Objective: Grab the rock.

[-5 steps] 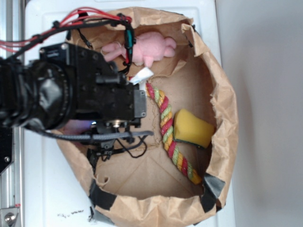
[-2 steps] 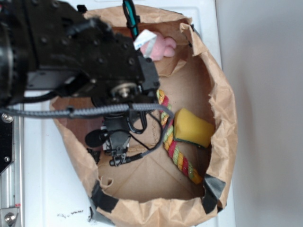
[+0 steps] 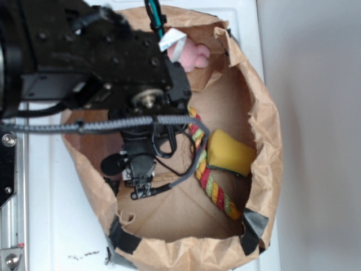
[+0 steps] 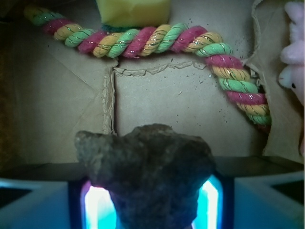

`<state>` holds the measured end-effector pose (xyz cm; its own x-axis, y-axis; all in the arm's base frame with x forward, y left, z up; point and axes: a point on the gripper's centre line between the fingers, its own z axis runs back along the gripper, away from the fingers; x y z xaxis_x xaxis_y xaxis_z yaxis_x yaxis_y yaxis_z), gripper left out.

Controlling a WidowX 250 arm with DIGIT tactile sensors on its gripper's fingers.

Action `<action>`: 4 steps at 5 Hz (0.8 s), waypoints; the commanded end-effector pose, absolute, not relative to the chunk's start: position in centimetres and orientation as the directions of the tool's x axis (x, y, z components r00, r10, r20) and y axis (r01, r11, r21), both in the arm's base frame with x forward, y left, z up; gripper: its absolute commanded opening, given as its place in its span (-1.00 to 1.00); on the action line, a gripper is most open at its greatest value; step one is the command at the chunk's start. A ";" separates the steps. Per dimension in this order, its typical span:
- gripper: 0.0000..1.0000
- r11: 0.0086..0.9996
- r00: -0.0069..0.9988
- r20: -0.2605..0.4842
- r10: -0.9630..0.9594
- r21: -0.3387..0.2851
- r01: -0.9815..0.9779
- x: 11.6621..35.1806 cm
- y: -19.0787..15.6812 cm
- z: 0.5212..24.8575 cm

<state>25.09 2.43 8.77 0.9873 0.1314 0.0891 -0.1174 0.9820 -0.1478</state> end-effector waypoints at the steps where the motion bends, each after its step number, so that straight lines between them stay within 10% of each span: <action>1: -1.00 0.975 0.938 0.301 0.171 -0.186 -0.118 26.3 3.1 16.1; 4: -1.00 0.982 0.918 0.350 0.188 -0.101 -0.162 28.0 2.7 19.0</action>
<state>27.71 2.43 17.45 0.9340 0.1953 0.2992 -0.1714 0.9797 -0.1042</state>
